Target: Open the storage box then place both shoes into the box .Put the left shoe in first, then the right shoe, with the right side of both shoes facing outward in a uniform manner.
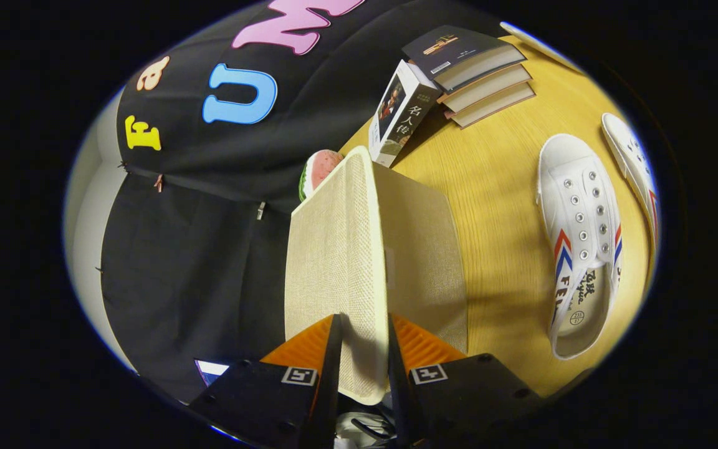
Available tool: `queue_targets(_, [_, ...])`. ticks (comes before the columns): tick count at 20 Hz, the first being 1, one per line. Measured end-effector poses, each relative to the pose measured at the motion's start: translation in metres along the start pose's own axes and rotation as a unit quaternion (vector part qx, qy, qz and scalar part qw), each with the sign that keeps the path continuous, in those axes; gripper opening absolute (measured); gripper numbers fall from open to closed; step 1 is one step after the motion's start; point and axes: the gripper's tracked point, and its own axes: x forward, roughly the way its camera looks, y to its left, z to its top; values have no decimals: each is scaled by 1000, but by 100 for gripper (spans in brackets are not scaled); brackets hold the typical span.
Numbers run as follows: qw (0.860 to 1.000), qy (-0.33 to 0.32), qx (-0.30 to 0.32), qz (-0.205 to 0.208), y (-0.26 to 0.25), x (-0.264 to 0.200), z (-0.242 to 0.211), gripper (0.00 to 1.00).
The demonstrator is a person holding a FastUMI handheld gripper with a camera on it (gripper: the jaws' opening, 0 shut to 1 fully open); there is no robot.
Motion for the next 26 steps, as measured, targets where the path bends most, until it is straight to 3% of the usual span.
queue_targets(1, [1000, 3, 3, 3, 0, 0, 0, 25])
queue_targets(2, [1000, 0, 4, 0, 0, -1, 1, 25])
queue_targets(4, [1000, 5, -4, -2, 1, -3, 0, 9])
queue_targets(6, [1000, 5, -21, -6, 0, -4, -1, 6])
queue_targets(14, [999, -3, -46, -22, 8, -10, -2, 6])
queue_targets(26, [994, -3, -103, 45, 125, -14, -1, 6])
